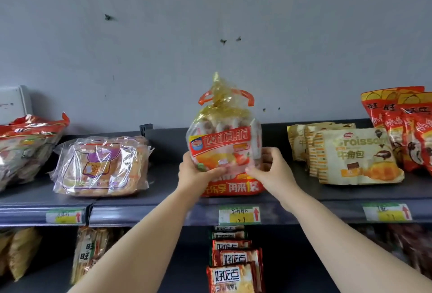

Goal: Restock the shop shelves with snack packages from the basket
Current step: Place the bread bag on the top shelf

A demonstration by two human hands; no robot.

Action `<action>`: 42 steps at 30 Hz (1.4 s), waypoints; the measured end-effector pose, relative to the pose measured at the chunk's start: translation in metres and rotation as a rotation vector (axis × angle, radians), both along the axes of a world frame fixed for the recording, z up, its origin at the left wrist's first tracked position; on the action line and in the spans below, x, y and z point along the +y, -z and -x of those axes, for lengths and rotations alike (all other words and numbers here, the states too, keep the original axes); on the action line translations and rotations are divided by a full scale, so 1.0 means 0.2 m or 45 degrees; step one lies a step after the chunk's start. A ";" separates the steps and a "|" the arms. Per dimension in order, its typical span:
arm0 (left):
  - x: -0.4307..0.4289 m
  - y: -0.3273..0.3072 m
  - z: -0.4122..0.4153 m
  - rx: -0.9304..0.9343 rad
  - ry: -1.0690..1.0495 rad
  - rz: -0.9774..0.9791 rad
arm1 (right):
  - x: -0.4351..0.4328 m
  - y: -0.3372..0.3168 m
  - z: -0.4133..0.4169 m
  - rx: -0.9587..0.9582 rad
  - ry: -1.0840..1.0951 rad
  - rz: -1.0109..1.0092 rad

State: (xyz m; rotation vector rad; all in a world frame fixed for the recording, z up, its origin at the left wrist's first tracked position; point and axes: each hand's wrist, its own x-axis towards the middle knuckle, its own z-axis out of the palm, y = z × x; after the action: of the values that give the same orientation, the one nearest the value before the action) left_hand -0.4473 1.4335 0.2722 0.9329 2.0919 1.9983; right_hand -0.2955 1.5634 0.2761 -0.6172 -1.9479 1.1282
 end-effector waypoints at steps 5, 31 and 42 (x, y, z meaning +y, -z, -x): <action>0.00 -0.01 0.19 -0.168 0.267 -0.045 | 0.10 -0.02 0.13 -0.053 -0.199 0.184; 0.36 0.05 0.14 -0.130 0.225 -0.106 | 0.36 0.07 0.26 -0.016 -0.080 0.027; 0.22 -0.05 -0.01 -0.016 -0.073 0.153 | 0.17 0.04 0.10 -0.286 0.364 -0.646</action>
State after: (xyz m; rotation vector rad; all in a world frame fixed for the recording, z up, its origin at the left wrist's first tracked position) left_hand -0.4445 1.4779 0.2815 0.8472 2.2278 1.8737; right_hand -0.3152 1.5968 0.2689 -0.7308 -2.1393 0.3756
